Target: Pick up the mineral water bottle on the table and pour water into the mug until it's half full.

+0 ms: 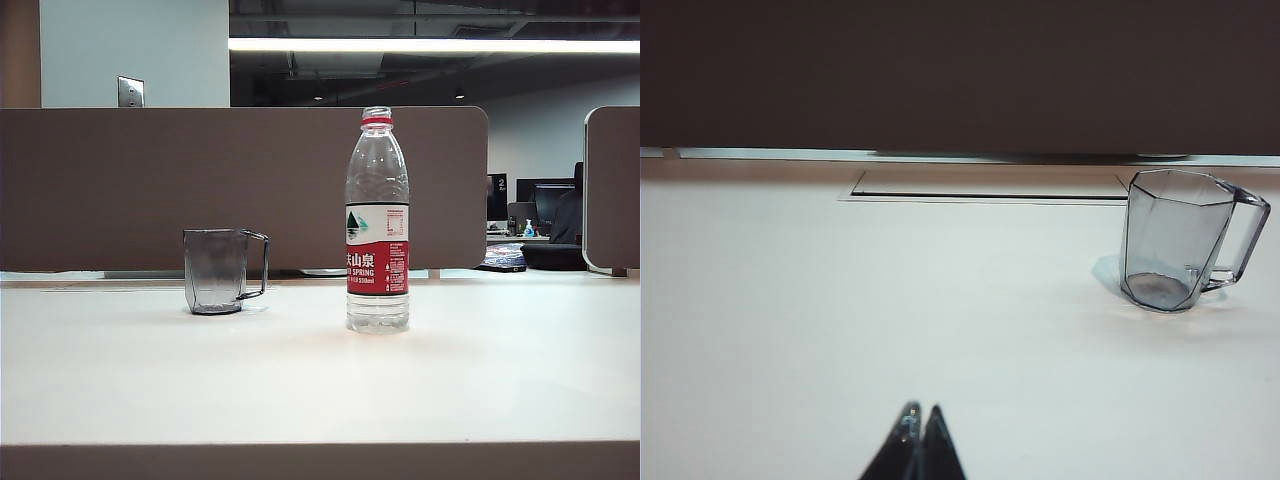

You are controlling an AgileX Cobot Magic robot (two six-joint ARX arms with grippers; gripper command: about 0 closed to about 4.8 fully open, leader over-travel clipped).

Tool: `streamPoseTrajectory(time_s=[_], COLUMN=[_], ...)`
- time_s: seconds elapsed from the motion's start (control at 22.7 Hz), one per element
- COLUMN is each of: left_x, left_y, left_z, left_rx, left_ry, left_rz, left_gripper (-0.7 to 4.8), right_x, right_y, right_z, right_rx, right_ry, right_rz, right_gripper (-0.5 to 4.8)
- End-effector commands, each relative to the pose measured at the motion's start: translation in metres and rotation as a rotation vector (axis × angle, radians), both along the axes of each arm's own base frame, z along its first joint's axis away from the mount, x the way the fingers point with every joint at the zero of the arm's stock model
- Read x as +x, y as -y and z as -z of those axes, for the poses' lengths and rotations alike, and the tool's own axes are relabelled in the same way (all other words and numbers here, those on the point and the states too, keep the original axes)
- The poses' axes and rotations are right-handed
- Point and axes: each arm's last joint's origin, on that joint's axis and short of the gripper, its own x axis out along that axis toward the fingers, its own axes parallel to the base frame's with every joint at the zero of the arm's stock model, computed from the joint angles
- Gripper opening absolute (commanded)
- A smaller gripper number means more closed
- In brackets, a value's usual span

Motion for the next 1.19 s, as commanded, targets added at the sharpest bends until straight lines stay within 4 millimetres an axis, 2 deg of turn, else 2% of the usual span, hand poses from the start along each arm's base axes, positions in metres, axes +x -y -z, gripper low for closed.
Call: streamPoseTrajectory(time_s=[0.04, 0.22, 0.4, 0.48, 0.79, 0.84, 1.06, 1.14, 1.19], left_x=[0.0, -0.003, -0.007, -0.01, -0.012, -0.012, -0.012, -0.012, -0.012], left_y=[0.004, 0.024, 0.038, 0.044, 0.049, 0.049, 0.049, 0.049, 0.049], left_z=[-0.002, -0.002, -0.002, -0.002, -0.002, -0.002, -0.002, -0.002, -0.002], left_rx=[0.0, -0.001, -0.002, -0.002, -0.003, -0.003, -0.003, -0.003, -0.003], left_ry=[0.013, 0.013, 0.013, 0.013, 0.013, 0.013, 0.013, 0.013, 0.013], left_rz=[0.046, 0.247, 0.403, 0.472, 0.528, 0.529, 0.528, 0.528, 0.528], left_gripper=[-0.05, -0.05, -0.05, -0.05, -0.05, -0.05, -0.05, -0.05, -0.05], right_x=[0.0, 0.0, 0.0, 0.0, -0.001, -0.001, 0.003, 0.013, 0.018], right_y=[0.0, 0.0, -0.001, -0.003, -0.013, -0.017, -0.035, -0.054, -0.061], right_z=[-0.001, -0.001, -0.001, 0.0, 0.003, 0.002, -0.007, -0.024, -0.029], right_rx=[0.003, 0.066, 0.298, 0.318, 0.467, 0.468, 0.401, 0.179, 0.126], right_ry=[0.017, 0.018, 0.01, -0.005, -0.109, -0.12, -0.135, -0.168, -0.169], right_rz=[0.002, -0.003, -0.038, -0.107, -0.341, -0.395, -0.448, -0.491, -0.491], right_gripper=[-0.01, -0.01, -0.01, -0.01, -0.05, -0.05, -0.05, -0.04, -0.02])
